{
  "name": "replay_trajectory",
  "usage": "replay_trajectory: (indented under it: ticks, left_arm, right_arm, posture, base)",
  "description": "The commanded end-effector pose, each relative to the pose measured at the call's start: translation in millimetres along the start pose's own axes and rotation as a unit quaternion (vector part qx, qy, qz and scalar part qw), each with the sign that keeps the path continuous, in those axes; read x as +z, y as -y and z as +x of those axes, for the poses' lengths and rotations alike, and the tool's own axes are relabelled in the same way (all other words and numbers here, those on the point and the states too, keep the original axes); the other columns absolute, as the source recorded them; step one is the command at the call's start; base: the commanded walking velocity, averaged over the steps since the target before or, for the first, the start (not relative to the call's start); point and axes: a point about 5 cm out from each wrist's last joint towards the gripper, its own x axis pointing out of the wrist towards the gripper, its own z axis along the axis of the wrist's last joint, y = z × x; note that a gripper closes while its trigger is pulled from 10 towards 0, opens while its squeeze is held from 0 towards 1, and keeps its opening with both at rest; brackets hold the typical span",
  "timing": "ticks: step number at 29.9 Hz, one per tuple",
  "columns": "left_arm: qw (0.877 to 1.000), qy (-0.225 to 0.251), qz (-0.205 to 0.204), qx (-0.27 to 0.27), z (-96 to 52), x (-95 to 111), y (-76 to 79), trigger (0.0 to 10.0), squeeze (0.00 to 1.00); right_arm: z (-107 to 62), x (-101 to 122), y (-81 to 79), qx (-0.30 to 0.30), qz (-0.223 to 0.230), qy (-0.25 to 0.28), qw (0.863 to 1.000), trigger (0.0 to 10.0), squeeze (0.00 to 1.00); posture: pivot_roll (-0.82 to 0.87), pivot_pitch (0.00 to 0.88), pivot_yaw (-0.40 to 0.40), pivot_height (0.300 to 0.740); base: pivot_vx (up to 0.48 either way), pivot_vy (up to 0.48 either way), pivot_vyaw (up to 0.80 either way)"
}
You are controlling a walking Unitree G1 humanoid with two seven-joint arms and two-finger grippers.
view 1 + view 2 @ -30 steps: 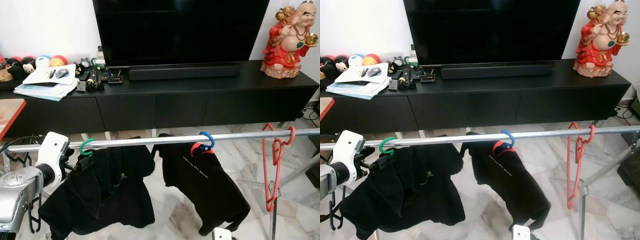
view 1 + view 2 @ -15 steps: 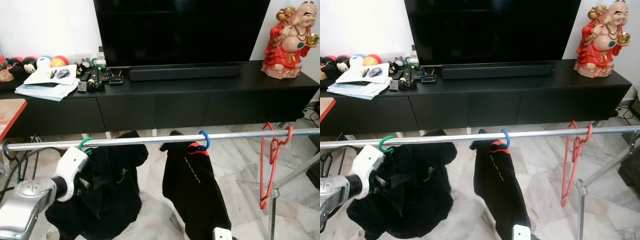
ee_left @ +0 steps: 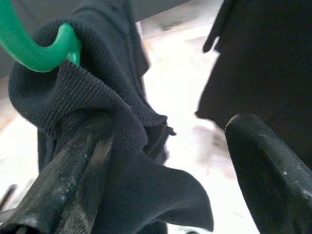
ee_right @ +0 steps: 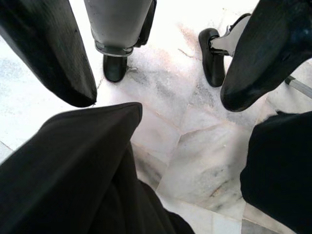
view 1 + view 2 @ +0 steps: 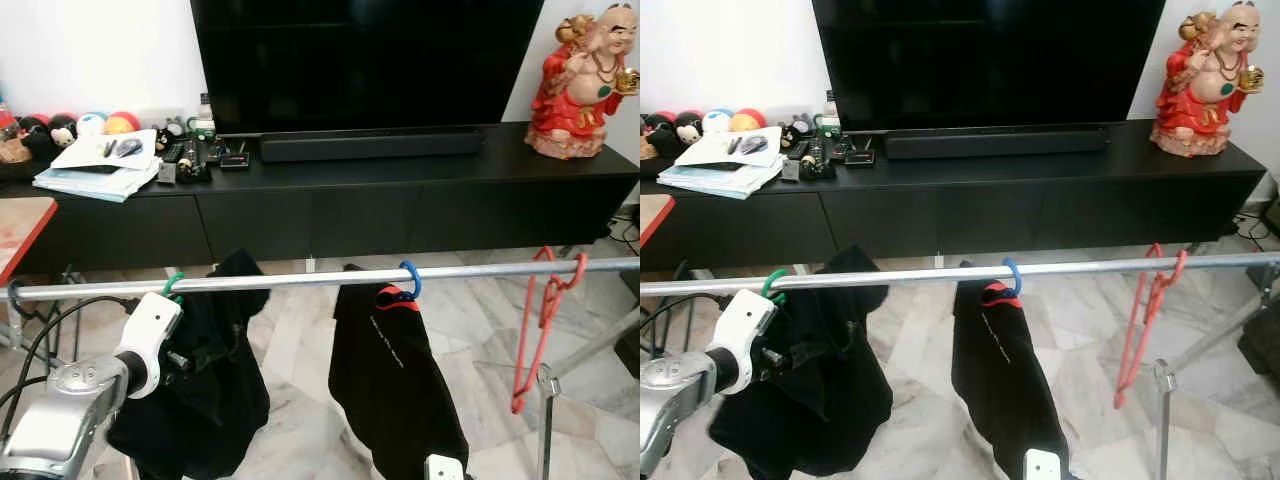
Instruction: Hang hanger
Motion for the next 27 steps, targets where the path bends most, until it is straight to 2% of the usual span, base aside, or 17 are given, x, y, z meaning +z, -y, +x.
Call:
replay_trajectory:
  ticks: [1, 2, 3, 4, 7, 8, 9, 11, 13, 21, 23, 24, 27]
  left_arm:
    - [1.0, -0.007, 0.007, 0.025, 2.7, -3.6, -3.8, 10.0, 0.0]
    - [1.0, -0.016, 0.011, -0.004, 7.9, -7.2, 7.3, 10.0, 0.0]
    - [1.0, -0.016, 0.011, -0.004, 7.9, -7.2, 7.3, 10.0, 0.0]
    - [0.999, -0.027, 0.017, -0.037, 11.9, -11.5, 19.5, 10.0, 0.0]
    - [0.998, -0.034, 0.007, -0.058, 13.0, -13.6, 25.9, 10.0, 0.0]
    - [0.995, -0.034, -0.007, -0.091, 11.6, -13.7, 32.1, 10.0, 0.0]
    - [0.995, -0.034, -0.007, -0.091, 11.6, -13.7, 32.1, 10.0, 0.0]
    - [0.99, -0.023, -0.012, -0.139, 4.7, -10.6, 37.5, 10.0, 0.0]
    - [0.986, -0.021, -0.007, -0.164, -2.0, -9.6, 37.1, 10.0, 0.0]
    - [0.978, -0.014, 0.011, -0.206, -22.9, -4.5, 31.2, 10.0, 0.0]
    - [0.98, -0.002, 0.023, -0.199, -33.7, 1.1, 26.2, 10.0, 0.0]
    - [0.98, -0.002, 0.023, -0.199, -33.7, 1.1, 26.2, 10.0, 0.0]
    - [0.986, 0.021, 0.021, -0.166, -44.9, 10.7, 13.4, 10.0, 0.0]
  right_arm:
    - [-0.1, -2.1, -1.0, 0.0, 0.002, -0.005, 1.0, 10.0, 0.0]
    - [-0.1, -2.2, -1.2, 0.0, 0.002, -0.005, 1.0, 10.0, 0.0]
    - [-0.1, -2.2, -1.2, 0.0, 0.002, -0.005, 1.0, 10.0, 0.0]
    - [-0.1, -2.3, -1.6, 0.0, 0.003, -0.005, 1.0, 10.0, 0.0]
    - [-0.1, -2.4, -1.7, 0.0, 0.004, -0.005, 1.0, 10.0, 0.0]
    - [-0.1, -2.4, -1.7, -0.001, 0.005, -0.004, 1.0, 10.0, 0.0]
    - [-0.1, -2.4, -1.7, -0.001, 0.005, -0.004, 1.0, 10.0, 0.0]
    - [-0.2, -2.6, -1.6, -0.001, 0.006, -0.004, 1.0, 10.0, 0.0]
    - [-0.2, -2.9, -1.9, 0.0, 0.005, -0.005, 1.0, 10.0, 0.0]
    - [0.0, -2.8, -3.4, 0.002, 0.005, -0.006, 1.0, 10.0, 0.0]
    - [-0.1, -3.1, -4.0, 0.002, 0.004, -0.005, 1.0, 10.0, 0.0]
    - [-0.1, -3.1, -4.0, 0.002, 0.004, -0.005, 1.0, 10.0, 0.0]
    - [-0.1, -3.3, -4.4, 0.003, 0.004, -0.006, 1.0, 10.0, 0.0]
  posture:
    - [0.16, 0.044, 0.031, 0.74]
    - [0.16, 0.044, 0.033, 0.74]
    - [0.16, 0.044, 0.033, 0.74]
    - [0.16, 0.045, 0.035, 0.74]
    - [0.16, 0.046, 0.036, 0.74]
    - [0.15, 0.047, 0.037, 0.74]
    - [0.15, 0.047, 0.037, 0.74]
    - [0.15, 0.047, 0.037, 0.74]
    - [0.15, 0.047, 0.037, 0.74]
    - [0.15, 0.047, 0.037, 0.74]
    - [0.17, 0.054, 0.04, 0.74]
    - [0.17, 0.054, 0.04, 0.74]
    - [0.18, 0.055, 0.038, 0.74]
  base:
    - [0.0, 0.0, 0.0]
    - [0.0, 0.0, 0.0]
    - [0.0, 0.0, 0.0]
    - [0.0, 0.0, 0.0]
    - [0.0, 0.0, 0.0]
    - [0.0, 0.0, 0.0]
    - [0.0, 0.0, 0.0]
    - [0.0, 0.0, 0.0]
    - [0.0, 0.0, 0.0]
    - [0.0, 0.0, 0.0]
    - [0.0, 0.0, 0.0]
    - [0.0, 0.0, 0.0]
    - [0.0, 0.0, 0.0]
